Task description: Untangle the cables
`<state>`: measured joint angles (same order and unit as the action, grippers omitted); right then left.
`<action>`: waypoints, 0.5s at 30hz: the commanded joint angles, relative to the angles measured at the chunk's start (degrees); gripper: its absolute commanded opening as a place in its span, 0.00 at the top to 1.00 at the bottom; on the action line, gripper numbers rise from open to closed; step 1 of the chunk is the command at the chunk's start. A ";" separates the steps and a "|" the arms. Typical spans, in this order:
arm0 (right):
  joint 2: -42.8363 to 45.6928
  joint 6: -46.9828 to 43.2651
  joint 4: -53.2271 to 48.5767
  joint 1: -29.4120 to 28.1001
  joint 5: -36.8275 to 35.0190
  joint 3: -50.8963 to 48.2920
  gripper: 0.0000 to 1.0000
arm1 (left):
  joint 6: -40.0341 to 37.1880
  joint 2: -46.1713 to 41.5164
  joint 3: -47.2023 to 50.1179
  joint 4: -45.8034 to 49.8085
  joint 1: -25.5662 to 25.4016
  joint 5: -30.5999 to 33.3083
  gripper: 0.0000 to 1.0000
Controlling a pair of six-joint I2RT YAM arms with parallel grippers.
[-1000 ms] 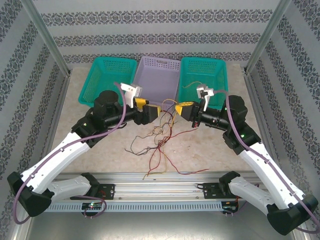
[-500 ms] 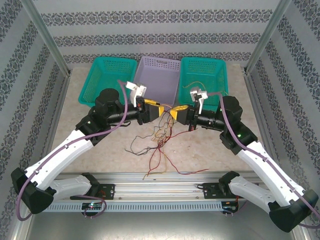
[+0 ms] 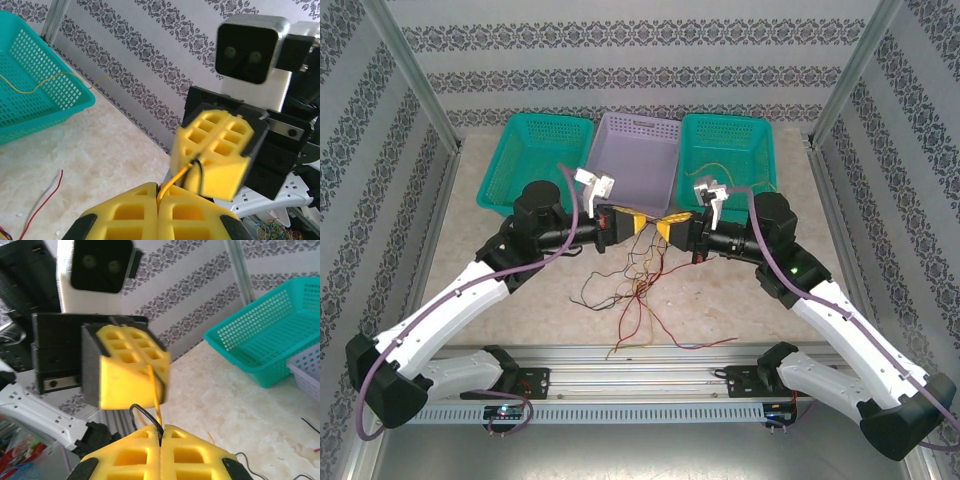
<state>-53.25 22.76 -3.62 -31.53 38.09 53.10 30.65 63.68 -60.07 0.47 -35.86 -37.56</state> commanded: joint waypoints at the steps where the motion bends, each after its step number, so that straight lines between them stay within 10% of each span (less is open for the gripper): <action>1: 2.38 -2.90 -3.26 -0.29 -6.68 -0.14 0.89 | -0.13 -3.50 1.13 -0.78 2.42 5.99 1.00; 15: 1.68 1.81 3.33 -0.29 -5.09 -4.62 0.59 | 3.89 1.91 -4.08 -0.41 5.35 10.95 1.00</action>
<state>-51.59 22.52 -5.80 -31.64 29.63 49.23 32.69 64.77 -61.41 1.06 -31.00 -27.07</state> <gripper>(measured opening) 0.397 0.042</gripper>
